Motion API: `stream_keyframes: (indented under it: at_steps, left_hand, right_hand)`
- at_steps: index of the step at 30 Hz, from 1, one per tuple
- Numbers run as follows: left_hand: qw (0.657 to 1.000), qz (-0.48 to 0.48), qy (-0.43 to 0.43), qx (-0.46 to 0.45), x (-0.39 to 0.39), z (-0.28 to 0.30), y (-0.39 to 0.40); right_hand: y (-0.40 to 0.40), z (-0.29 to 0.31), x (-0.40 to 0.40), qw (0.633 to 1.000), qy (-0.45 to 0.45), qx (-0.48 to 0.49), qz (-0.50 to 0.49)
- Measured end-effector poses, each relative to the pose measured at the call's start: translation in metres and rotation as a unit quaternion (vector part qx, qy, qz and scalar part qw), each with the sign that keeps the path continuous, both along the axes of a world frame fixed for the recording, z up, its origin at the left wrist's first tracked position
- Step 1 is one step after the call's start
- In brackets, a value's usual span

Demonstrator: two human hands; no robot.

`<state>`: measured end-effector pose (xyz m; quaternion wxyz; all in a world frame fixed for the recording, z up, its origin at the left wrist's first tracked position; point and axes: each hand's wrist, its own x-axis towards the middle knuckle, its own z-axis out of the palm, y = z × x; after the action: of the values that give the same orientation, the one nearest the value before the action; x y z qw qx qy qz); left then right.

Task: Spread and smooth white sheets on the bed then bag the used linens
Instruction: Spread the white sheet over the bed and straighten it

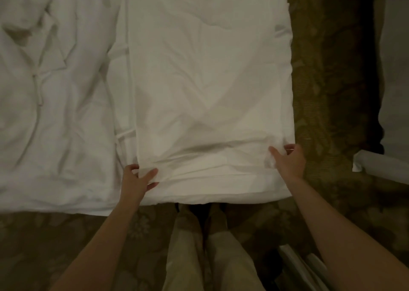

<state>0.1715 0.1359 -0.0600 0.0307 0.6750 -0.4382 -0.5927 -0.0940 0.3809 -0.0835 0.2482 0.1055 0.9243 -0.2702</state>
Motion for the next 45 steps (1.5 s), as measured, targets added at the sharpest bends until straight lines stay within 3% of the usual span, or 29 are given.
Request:
stream_keyframes:
  at_steps: [4, 9, 15, 18, 25, 32, 38, 45]
  left_hand:
    - [0.998, 0.009, 0.002, -0.060, 0.008, 0.001, 0.009]
    - [0.974, -0.188, -0.019, -0.124, 0.020, 0.006, 0.015]
    - [0.980, -0.167, 0.023, -0.102, 0.016, 0.010, 0.004]
    - [0.968, -0.216, 0.000, -0.125, 0.019, 0.013, 0.004]
    - [0.948, -0.249, -0.042, -0.193, 0.021, 0.016, 0.008]
    - [0.965, -0.212, -0.021, -0.153, 0.017, 0.019, 0.003]
    - [0.969, -0.211, 0.003, -0.129, 0.024, 0.025, -0.007]
    - [0.959, -0.273, -0.017, -0.071, 0.040, 0.032, -0.010]
  right_hand:
    - [0.010, 0.008, 0.014, 0.996, 0.005, -0.045, -0.072]
    - [0.021, 0.010, 0.032, 0.985, 0.040, -0.080, -0.149]
    - [0.024, 0.010, 0.040, 0.965, 0.060, -0.134, -0.218]
    - [0.028, 0.011, 0.042, 0.958, 0.083, -0.150, -0.231]
    - [0.026, 0.012, 0.043, 0.957, 0.012, -0.174, -0.230]
    - [0.025, 0.011, 0.043, 0.943, -0.001, -0.191, -0.272]
    - [0.026, 0.014, 0.034, 0.952, 0.012, -0.195, -0.238]
    - [0.041, 0.009, 0.034, 0.913, -0.056, -0.203, -0.349]
